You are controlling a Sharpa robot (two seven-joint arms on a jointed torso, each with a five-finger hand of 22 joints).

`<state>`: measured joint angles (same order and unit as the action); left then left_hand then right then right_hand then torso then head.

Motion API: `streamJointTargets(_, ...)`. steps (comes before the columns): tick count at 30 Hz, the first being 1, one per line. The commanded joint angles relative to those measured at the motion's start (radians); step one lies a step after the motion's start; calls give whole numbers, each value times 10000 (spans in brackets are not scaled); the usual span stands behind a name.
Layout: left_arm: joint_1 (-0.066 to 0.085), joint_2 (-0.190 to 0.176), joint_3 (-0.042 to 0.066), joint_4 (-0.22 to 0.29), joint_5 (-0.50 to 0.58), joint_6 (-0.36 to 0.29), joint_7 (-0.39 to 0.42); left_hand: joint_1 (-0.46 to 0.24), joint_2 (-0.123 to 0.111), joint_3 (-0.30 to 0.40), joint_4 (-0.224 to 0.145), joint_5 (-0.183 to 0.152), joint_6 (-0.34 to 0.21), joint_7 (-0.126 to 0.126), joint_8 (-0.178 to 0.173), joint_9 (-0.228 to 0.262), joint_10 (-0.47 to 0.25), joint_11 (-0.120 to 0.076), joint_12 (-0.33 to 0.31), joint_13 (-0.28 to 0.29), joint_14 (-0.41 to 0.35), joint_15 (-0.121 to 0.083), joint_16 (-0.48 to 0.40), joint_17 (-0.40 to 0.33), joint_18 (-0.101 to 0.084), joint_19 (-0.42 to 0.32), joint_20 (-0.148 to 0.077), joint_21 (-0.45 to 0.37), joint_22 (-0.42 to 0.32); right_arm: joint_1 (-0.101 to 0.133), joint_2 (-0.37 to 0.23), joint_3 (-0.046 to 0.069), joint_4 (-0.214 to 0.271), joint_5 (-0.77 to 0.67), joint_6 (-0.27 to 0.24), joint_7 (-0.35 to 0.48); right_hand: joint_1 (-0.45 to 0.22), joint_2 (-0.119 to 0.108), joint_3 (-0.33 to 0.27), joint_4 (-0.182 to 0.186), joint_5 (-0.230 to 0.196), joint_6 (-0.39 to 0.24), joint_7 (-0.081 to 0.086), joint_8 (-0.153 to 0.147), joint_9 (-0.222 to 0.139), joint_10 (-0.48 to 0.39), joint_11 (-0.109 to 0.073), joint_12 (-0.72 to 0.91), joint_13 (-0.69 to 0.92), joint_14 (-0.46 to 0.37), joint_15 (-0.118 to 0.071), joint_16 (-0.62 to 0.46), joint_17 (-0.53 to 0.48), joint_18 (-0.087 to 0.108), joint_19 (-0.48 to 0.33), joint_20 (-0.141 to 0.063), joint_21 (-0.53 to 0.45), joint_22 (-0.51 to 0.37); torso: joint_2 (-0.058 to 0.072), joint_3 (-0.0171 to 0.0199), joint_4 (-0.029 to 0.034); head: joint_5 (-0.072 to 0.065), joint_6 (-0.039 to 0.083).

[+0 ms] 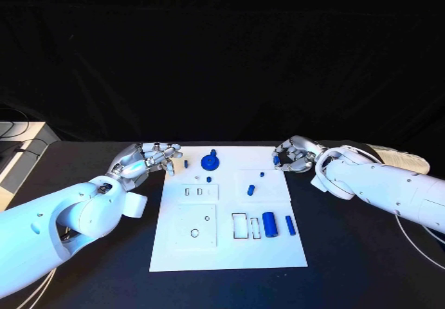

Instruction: Assemble the parts on the task board

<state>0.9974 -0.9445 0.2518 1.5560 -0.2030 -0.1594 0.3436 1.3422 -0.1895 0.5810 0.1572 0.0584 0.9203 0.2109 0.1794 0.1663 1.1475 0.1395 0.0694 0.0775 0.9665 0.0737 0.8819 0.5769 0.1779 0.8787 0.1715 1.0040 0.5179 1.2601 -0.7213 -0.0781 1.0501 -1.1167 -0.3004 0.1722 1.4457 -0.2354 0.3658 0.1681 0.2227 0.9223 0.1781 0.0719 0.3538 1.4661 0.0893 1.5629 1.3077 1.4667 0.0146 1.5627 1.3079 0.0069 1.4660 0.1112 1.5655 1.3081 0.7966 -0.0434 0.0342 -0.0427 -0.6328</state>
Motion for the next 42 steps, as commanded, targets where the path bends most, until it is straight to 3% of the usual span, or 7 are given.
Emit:
streamJointTargets(1,2,9,9,18,-35,111,44,-74,-33,24,-36,-40,-3,35,-23,-4,-48,49,-49,-16,-6,19,-35,-9,66,-69,3,-36,-8,-6,29,-5,-33,-141,98,-88,-63,73,50,24,68,77,9,31,13,966,50,2,2553,983,47,22,2389,-69,1048,103,53,2627,-2,3,-7,11,8)
streamJointTargets(11,2,9,9,14,-37,121,24,-77,-28,27,-39,-40,-11,41,-30,-6,-62,56,-53,-19,1,26,-42,-24,66,-68,9,-40,-16,-5,82,-5,-163,-92,-123,-132,-50,157,128,21,109,118,5,46,19,982,43,17,2569,982,45,21,2384,-69,1048,104,53,2627,0,2,-8,13,25)
streamJointTargets(15,2,9,9,12,-41,120,20,-77,-28,27,-39,-40,-11,41,-30,-6,-62,56,-53,-19,1,26,-42,-24,66,-68,9,-40,-16,-5,92,-5,-188,-88,-105,-149,0,293,336,-32,89,288,-23,124,49,1004,21,38,2590,983,26,22,2391,-69,1048,93,53,2627,-3,-2,-7,23,15)
streamJointTargets(18,2,6,9,11,-43,120,18,-77,-28,27,-39,-40,-11,41,-30,-6,-62,56,-53,-19,1,26,-42,-24,66,-68,9,-40,-16,-5,97,-5,-201,-106,-85,-175,34,437,636,-124,-274,510,-85,243,91,1033,-33,66,2618,985,-26,23,2397,-69,1048,52,53,2627,0,-2,-7,18,4)
streamJointTargets(26,2,3,9,5,-45,120,14,-77,-28,27,-39,-40,-11,41,-30,-6,-62,56,-53,-19,1,26,-42,-24,66,-68,9,-40,-16,-5,150,-5,-216,-176,-61,-217,17,705,1122,-315,-455,874,-232,467,182,1046,-152,79,2631,987,-178,24,2404,-69,1048,-75,53,2627,0,2,-15,30,2)
streamJointTargets(36,2,-11,9,10,-49,125,4,-77,-28,27,-39,-40,-11,41,-30,-6,-62,56,-53,-19,1,26,-42,-24,66,-68,9,-40,-16,-5,196,-5,-208,-273,-313,-403,-152,613,1163,-374,-497,911,-270,513,207,1046,-190,79,2631,989,-230,25,2411,-69,1048,-134,53,2627,1,-4,-6,40,-19)
streamJointTargets(42,3,-19,9,11,-50,137,-4,-77,-28,27,-39,-40,-11,41,-30,-6,-62,56,-53,-19,1,26,-42,-24,66,-68,9,-40,-16,-5,164,-5,-143,179,-800,-530,-340,582,1346,-494,48,983,-336,612,262,1046,-260,79,2631,992,-296,27,2421,-69,1048,-207,53,2627,-6,0,-11,34,-27)
